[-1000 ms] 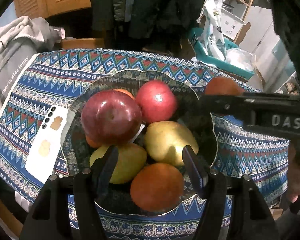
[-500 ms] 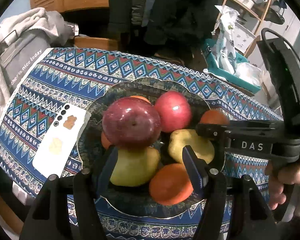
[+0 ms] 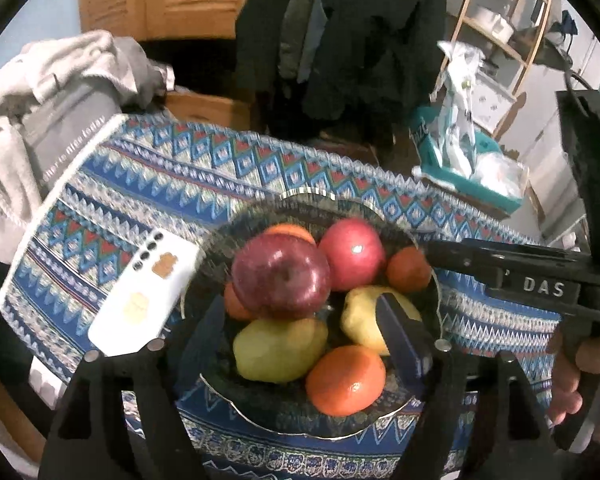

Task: Organize fruits
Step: 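Withdraw both tools up from the glass bowl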

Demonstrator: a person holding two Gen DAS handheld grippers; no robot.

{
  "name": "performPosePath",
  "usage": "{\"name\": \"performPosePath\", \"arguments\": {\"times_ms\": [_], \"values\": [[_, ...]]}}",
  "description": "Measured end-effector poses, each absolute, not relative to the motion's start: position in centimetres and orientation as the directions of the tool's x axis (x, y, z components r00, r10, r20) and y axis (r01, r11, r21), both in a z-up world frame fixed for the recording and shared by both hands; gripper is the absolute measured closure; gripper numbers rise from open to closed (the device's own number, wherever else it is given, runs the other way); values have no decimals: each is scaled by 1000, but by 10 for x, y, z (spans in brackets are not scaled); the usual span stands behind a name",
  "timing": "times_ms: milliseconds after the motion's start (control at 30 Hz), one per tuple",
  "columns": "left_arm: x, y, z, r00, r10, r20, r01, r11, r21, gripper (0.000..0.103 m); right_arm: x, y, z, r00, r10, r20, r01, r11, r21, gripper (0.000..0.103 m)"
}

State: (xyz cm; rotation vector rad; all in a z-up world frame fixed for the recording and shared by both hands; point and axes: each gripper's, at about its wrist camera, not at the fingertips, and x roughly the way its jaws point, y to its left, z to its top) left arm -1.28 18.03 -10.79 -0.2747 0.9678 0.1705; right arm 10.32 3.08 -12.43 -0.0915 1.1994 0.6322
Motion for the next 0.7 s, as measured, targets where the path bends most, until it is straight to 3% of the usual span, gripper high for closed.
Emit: {"name": "performPosePath", "arguments": {"times_ms": [467, 700], "values": [[-33, 167, -28, 678, 103, -728, -221, 973, -68, 17, 73, 5, -16, 457, 454, -765, -510, 838, 193, 23], [-45, 159, 8, 741, 178, -647, -225, 974, 11, 7, 56, -6, 13, 522, 459, -719, -524, 838, 155, 22]]}}
